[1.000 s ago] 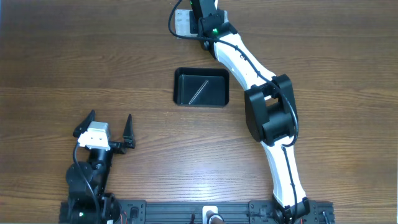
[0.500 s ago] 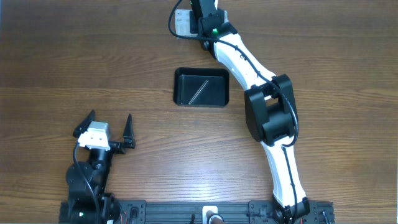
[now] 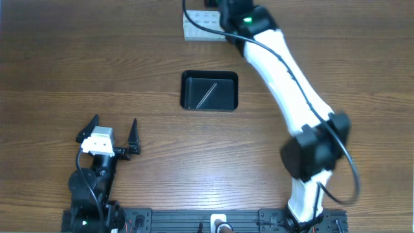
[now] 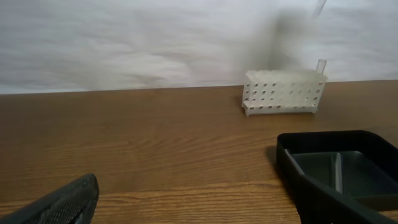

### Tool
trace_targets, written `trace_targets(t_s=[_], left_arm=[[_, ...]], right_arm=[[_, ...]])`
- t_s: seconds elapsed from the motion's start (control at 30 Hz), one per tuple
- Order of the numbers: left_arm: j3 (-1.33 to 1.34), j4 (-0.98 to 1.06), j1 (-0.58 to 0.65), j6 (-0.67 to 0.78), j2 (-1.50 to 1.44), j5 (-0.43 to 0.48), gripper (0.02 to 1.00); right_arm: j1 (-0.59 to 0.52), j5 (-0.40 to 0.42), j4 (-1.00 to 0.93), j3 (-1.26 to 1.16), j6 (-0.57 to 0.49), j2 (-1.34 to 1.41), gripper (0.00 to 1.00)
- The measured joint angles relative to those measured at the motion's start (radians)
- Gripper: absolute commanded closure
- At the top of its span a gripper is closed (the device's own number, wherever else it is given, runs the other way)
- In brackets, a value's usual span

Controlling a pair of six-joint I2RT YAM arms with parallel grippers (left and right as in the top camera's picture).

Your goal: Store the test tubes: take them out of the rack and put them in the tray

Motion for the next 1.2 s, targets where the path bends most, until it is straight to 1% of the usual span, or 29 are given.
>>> trace_targets(t_s=[0.13, 0.27, 0.43, 0.6, 0.67, 0.77, 0.9, 1.2], left_arm=[[0.000, 0.000, 0.000, 0.000, 0.000, 0.000, 0.018], [0.000, 0.000, 0.000, 0.000, 0.000, 0.000, 0.018], [0.000, 0.000, 0.000, 0.000, 0.000, 0.000, 0.018], [0.000, 0.000, 0.002, 0.000, 0.000, 0.000, 0.018], [0.000, 0.000, 0.002, 0.000, 0.000, 0.000, 0.018], [0.000, 0.000, 0.002, 0.000, 0.000, 0.000, 0.018], [0.000, 0.000, 0.002, 0.000, 0.000, 0.000, 0.018], [0.000, 0.000, 0.002, 0.000, 0.000, 0.000, 0.018]], right_arm=[[0.000, -0.029, -0.108, 0.019, 0.000, -0.130, 0.919], [0.002, -0.118, -0.266, 0.029, 0.000, -0.175, 0.925], [0.010, -0.246, -0.454, 0.026, 0.000, -0.114, 0.989], [0.027, -0.369, -0.573, -0.008, 0.000, -0.006, 0.991], [0.034, -0.399, -0.612, -0.025, 0.000, 0.035, 0.989], [0.043, -0.428, -0.642, -0.040, 0.000, 0.099, 0.989], [0.048, -0.445, -0.644, -0.042, 0.003, 0.153, 0.991], [0.049, -0.451, -0.655, -0.042, 0.044, 0.228, 0.989]])
